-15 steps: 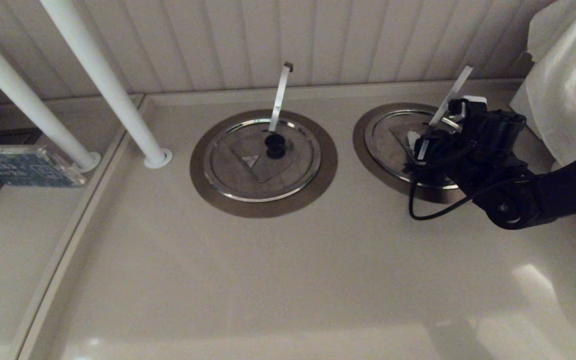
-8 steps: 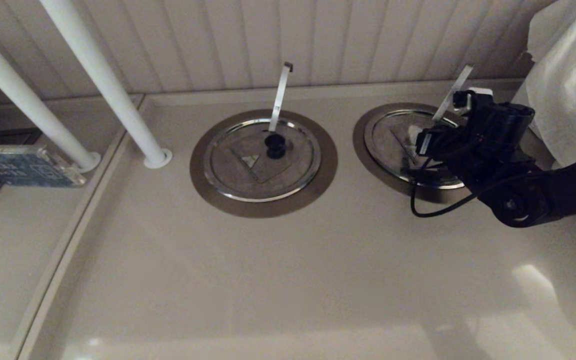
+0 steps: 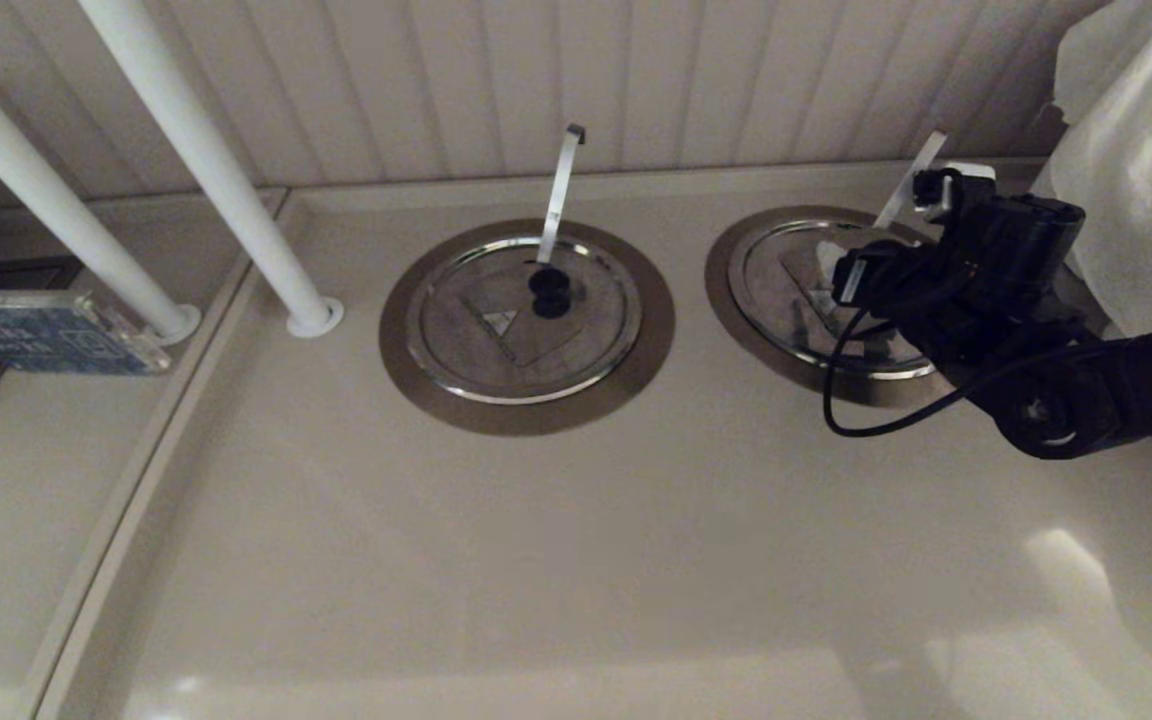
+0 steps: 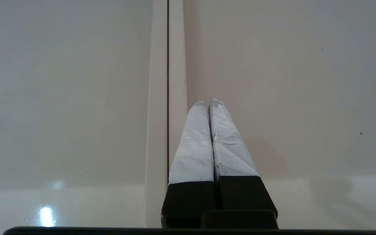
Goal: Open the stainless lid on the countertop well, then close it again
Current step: Open the lid
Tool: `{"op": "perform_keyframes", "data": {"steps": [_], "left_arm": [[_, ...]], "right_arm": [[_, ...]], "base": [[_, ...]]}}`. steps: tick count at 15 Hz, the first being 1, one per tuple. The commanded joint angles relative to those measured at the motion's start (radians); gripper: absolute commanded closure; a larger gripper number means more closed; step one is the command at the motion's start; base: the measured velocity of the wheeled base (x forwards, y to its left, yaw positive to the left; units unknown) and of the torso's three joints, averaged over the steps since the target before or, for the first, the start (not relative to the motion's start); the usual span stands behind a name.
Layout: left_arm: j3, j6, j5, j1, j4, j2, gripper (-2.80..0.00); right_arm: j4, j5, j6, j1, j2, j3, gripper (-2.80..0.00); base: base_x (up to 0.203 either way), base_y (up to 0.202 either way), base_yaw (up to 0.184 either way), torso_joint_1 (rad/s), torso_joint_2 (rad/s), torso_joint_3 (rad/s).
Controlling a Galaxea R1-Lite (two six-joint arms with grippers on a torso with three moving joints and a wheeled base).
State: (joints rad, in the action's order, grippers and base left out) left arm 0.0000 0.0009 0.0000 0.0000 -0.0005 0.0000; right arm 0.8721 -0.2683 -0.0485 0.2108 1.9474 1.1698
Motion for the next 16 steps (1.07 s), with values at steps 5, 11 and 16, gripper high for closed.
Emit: {"op": "perform_keyframes", "data": {"steps": [5,11,16], "left_arm": [[-0.001,0.001,0.000,0.000,-0.001,0.000,0.00],[0.000,0.001,0.000,0.000,-0.001,-0.001,0.00],[0.000,0.001,0.000,0.000,0.000,-0.001,0.00]], "right_arm": [[0.002,-0.003,-0.001,0.036,-0.023,0.004,-2.80],[0.007,-0.005,0.002,0.070,-0.022,0.005,-2.80],[0.008,-0.008,0.006,0.080,-0.022,0.002,-2.80]], "base": [[0.000,0.000,0.000,0.000,0.00,0.000],[0.000,0.000,0.000,0.000,0.00,0.000],[0.000,0.000,0.000,0.000,0.00,0.000]]}}
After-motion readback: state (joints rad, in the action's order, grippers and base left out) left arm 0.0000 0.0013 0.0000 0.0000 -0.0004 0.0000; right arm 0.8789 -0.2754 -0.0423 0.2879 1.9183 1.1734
